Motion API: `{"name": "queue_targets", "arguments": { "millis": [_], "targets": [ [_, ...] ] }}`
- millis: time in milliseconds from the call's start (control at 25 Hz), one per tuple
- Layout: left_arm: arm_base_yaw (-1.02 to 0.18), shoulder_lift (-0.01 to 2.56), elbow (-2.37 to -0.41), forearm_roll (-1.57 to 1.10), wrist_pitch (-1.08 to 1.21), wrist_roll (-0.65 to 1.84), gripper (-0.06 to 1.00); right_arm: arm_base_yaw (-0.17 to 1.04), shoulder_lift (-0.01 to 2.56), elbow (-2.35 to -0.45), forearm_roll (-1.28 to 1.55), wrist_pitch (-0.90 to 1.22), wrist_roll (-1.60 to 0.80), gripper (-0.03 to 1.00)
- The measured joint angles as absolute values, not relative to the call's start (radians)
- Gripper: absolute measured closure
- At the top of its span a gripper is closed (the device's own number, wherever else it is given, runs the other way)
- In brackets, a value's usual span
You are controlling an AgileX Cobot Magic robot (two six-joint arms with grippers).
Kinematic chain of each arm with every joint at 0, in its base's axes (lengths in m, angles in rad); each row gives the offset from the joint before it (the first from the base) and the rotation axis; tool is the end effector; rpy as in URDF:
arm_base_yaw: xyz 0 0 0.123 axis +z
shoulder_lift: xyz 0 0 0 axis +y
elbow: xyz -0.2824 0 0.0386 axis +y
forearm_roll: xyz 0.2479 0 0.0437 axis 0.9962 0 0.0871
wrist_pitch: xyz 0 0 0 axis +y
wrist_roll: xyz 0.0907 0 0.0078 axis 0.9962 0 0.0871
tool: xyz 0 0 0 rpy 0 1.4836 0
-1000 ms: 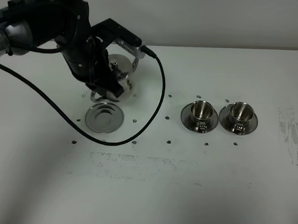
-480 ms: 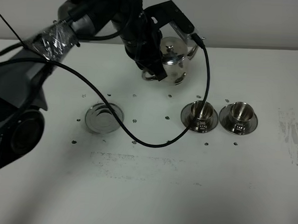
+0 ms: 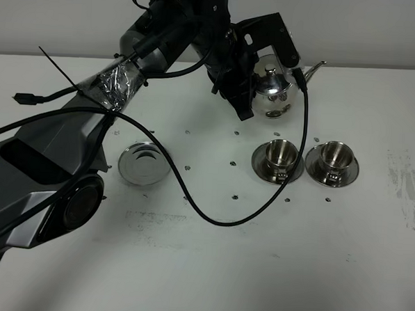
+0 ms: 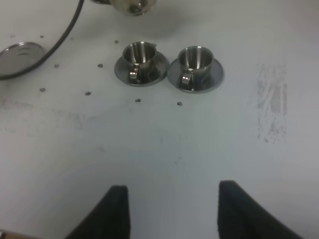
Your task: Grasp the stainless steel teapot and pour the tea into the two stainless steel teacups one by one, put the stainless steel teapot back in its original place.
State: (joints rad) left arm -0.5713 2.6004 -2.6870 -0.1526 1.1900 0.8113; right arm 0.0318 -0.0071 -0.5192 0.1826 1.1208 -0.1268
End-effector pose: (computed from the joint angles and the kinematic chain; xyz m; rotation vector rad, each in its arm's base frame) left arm 0.4580 -0.3097 0.2239 1.6230 1.9944 -0.1142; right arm -0.0120 0.0145 0.2787 -0.1817 2.0601 0.1609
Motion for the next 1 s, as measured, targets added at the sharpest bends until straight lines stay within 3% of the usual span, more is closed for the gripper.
{"name": "queue_targets", "arguments": {
  "millis": [280, 1000],
  "targets": [
    [-0.612, 2.600, -2.690, -0.149, 1.190, 1.059, 0.71, 0.032, -0.007, -0.519, 0.184, 1.121, -0.127, 0.57],
    [-0.600, 2.600, -2.690, -0.119, 1.157, 1.060, 0.71, 0.032, -0.007, -0.519, 0.185, 1.121, -0.127, 0.57]
  ]
}}
